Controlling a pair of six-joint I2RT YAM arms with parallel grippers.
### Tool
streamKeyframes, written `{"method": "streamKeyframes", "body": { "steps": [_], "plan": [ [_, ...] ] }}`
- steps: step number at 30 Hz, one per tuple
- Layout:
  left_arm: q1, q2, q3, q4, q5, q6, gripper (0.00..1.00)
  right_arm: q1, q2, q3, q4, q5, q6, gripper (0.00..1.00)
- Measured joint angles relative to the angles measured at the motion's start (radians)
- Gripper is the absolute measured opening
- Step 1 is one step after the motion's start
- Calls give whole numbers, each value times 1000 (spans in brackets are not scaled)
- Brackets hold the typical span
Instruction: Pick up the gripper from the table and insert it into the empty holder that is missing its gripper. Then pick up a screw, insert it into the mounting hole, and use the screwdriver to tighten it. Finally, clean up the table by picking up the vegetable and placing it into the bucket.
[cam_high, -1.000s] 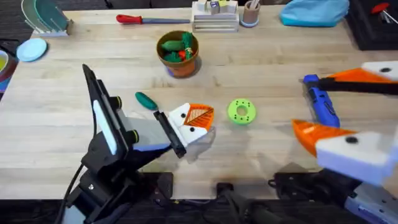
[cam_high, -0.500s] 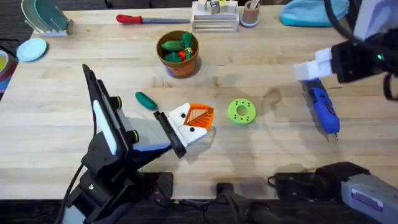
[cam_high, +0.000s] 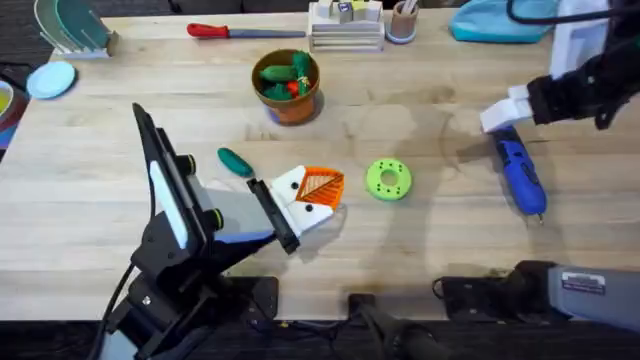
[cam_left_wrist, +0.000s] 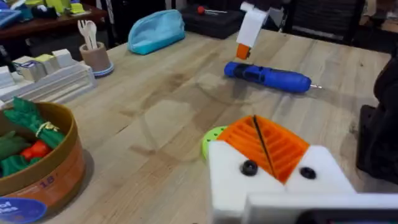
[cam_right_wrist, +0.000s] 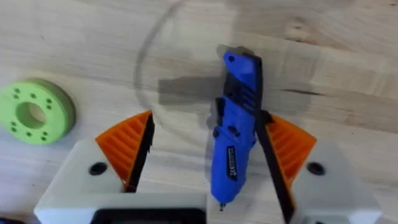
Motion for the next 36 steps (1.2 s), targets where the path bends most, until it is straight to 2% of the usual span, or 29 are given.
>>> {"method": "streamKeyframes", "body": {
  "steps": [9, 20, 30, 32, 35, 36],
  "plan": [
    [0, 0, 0, 0, 0, 0, 10, -58, 170, 0, 39, 39, -71, 991],
    [0, 0, 0, 0, -5, 0, 10, -62, 317, -2, 65, 55, -99, 991],
    [0, 0, 0, 0, -5, 0, 10, -62, 323, -7, 69, 70, -103, 989],
    [0, 0, 0, 0, -6, 0, 10, -62, 322, -12, 76, 78, -103, 927],
    [0, 0, 0, 0, -6, 0, 10, -65, 314, -25, 97, 99, -103, 689],
    [0, 0, 0, 0, -6, 0, 10, -66, 311, -28, 102, 105, -105, 581]
  ]
}}
